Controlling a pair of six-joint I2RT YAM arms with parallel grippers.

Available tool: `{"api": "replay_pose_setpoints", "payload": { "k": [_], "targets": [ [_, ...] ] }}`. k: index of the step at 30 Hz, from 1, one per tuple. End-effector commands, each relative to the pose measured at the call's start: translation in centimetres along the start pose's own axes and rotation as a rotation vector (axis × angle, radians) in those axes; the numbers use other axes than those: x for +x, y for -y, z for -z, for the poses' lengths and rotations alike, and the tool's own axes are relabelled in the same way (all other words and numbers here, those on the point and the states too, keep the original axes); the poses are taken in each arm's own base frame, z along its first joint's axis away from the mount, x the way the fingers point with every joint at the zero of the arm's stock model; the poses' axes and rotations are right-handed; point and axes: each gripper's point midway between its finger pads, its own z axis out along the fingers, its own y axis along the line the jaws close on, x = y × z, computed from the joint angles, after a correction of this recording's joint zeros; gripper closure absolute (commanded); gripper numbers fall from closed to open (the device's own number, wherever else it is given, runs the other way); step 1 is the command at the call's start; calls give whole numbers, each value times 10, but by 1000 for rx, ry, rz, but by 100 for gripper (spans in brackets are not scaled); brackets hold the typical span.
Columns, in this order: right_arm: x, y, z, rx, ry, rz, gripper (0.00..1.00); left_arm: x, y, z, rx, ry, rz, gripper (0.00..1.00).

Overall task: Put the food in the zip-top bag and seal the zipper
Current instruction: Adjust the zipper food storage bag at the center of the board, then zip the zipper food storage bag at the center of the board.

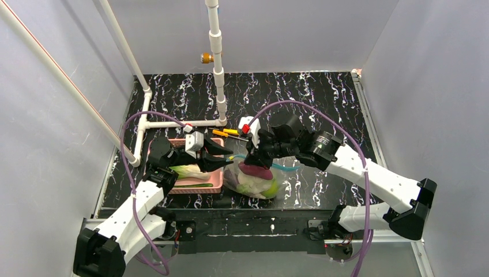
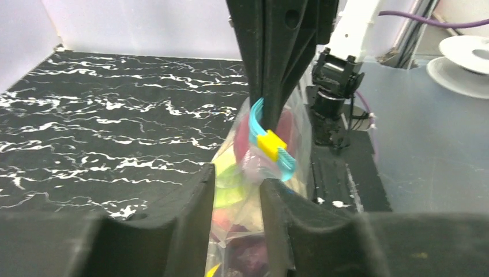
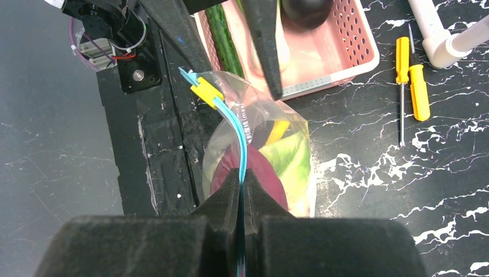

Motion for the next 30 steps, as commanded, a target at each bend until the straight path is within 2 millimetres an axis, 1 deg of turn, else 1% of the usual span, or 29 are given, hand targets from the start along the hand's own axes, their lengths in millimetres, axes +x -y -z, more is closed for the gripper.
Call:
{"api": "replay_pose_setpoints", "payload": {
  "k": [1,2,3,6,9,10,12,13,14,17,22,26,30],
  "targets": [
    [-35,-1,5,-11,101,21,99,-23,18,-2,105,18,-72,78],
    [-35,0,5,-8,99,19,99,-24,19,-2,111,11,-74,95],
    [-35,0,5,-6,100,18,99,-23,17,-2,100,2,-73,100],
    [-37,-1,7,-6,106,18,99,-20,15,0,79,-15,-83,100],
    [-35,4,8,19,88,16,99,-20,12,0,59,-22,-71,100],
    [-34,5,8,23,77,15,90,-19,12,0,57,-26,-66,100],
    [-34,4,10,18,57,23,60,-17,9,0,49,-32,-51,100],
    [-36,1,11,1,52,31,52,-18,9,-1,50,-31,-45,100],
    [-36,-2,11,-21,44,39,48,-17,9,-1,55,-31,-40,100],
    [-42,-9,8,-81,38,73,44,-19,10,-1,52,-24,-43,100],
    [-59,-16,-1,-158,54,113,44,-20,10,-1,45,-21,-38,100],
    [-67,-17,-8,-180,42,129,47,-21,10,-2,56,-24,-16,100],
    [-68,-18,-13,-201,37,129,53,-22,10,-3,54,-19,-10,100]
  ]
}}
